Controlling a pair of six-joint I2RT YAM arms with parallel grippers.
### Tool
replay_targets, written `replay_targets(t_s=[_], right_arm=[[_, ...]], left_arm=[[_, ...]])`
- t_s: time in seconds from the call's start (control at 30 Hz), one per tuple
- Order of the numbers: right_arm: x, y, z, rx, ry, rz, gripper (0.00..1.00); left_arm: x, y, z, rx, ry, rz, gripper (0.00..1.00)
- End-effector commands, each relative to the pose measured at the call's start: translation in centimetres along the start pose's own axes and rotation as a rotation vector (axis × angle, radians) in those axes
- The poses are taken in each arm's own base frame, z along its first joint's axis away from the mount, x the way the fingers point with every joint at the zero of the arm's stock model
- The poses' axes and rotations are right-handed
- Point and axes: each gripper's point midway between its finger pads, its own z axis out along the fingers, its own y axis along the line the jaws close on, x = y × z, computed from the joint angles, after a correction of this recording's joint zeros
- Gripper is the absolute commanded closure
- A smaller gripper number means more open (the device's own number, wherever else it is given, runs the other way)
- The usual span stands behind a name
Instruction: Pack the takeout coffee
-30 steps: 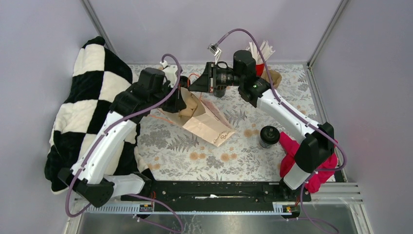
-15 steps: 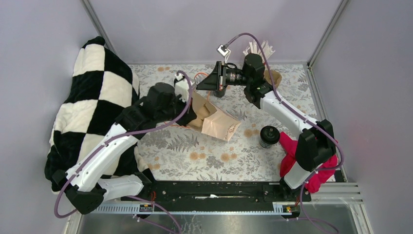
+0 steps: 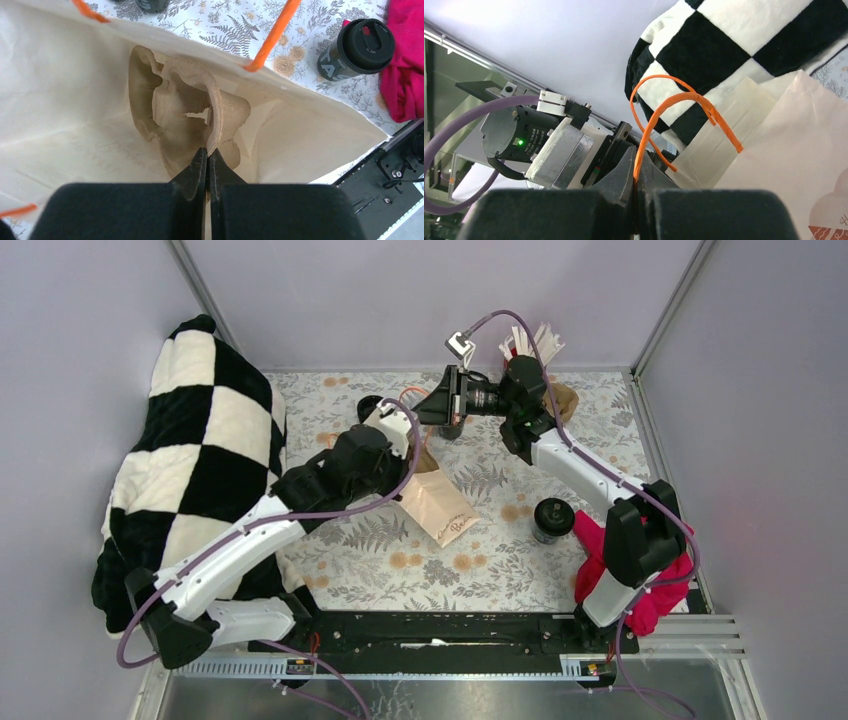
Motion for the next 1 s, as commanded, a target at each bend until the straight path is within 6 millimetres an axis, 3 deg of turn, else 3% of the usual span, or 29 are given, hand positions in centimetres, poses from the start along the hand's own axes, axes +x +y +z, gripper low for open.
replay_targets(t_s=[0.0,0.2,0.4,0.43,0.57,0.7,0.83,0.97], right_arm=[[-0.5,0.3,-1.3,-0.057,-0.008,-0.005,1.0],[0.2,-1.1,-1.8,-0.019,0.001,0.007,1.0],[0.7,-1.8,-2.1,-0.006,0.003,0.019,1.0],[0.7,-1.8,-2.1,-0.004,0.005,0.018,1.0],[0.8,-1.9,-2.3,0.029,0.012,-0.011,1.0],[0.7,-1.8,-2.5,0.064,0.008,-0.039,1.0],[0.8,-1.2,-2.6,0.063,0.013,-0.071,1.0],[2.0,0.3,-2.4,0.016,0.059,-0.183,1.0]], left_arm=[[-1.2,-0.9,1.9,0.027,-0.045,0.018,1.0],[0.5,-2.4,3.9,0.1,0.037,0.005,0.98],[0.6,-2.8,4.6,0.106,0.074,-0.028,0.8],[-0.1,-2.6,4.2,0.082,0.067,-0.043,0.73],[-3.2,-2.4,0.4,0.047,0.034,-0.124,0.29],[-5.6,-2.2,-4.5,0.045,-0.051,-0.223,0.05],[-6.0,-0.9,-8.4,-0.012,-0.101,-0.335,0.01],[-2.5,1.5,-10.1,-0.14,-0.072,-0.485,0.01]])
